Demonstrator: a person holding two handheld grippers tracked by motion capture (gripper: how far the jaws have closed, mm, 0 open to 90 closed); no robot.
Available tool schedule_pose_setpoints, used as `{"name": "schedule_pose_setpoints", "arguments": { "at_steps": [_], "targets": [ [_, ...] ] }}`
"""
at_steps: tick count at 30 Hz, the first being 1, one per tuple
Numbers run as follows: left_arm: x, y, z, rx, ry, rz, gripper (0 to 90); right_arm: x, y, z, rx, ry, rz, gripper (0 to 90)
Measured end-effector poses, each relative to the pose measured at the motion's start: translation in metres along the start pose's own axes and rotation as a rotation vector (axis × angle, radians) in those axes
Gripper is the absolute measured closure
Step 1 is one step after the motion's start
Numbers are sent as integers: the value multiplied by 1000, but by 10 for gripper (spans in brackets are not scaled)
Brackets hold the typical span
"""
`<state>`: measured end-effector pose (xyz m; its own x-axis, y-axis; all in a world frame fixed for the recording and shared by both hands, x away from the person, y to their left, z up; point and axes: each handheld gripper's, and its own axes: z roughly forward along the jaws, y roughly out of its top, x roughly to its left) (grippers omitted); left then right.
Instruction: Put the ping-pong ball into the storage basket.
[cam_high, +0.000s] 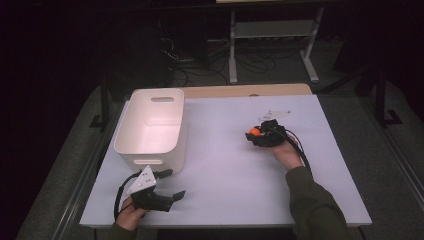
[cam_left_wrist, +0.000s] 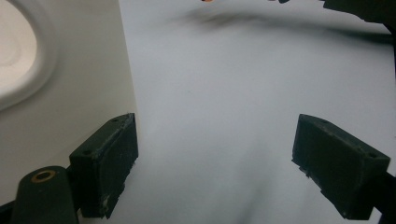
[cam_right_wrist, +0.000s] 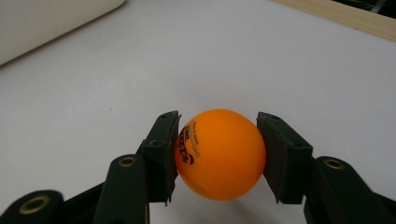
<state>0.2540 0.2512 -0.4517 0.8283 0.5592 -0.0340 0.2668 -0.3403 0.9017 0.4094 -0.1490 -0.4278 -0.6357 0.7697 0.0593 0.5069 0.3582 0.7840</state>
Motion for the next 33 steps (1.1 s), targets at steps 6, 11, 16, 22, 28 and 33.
{"name": "schedule_pose_setpoints", "arguments": {
  "at_steps": [6,11,16,22,28,33],
  "targets": [
    [0,0,0,0,0,0,141,7,3,0,8,29,-20,494],
    [0,0,0,-2,1,0,141,10,5,0,12,43,-31,494],
    [0,0,0,-1,0,-1,142,18,8,0,17,70,-49,494],
    [0,0,0,-1,0,-2,141,25,12,1,18,93,-62,494],
    [0,0,0,-1,0,-1,141,32,14,1,26,117,-77,494],
    [0,0,0,-1,0,-3,141,37,16,2,30,137,-89,495]
  ]
}}
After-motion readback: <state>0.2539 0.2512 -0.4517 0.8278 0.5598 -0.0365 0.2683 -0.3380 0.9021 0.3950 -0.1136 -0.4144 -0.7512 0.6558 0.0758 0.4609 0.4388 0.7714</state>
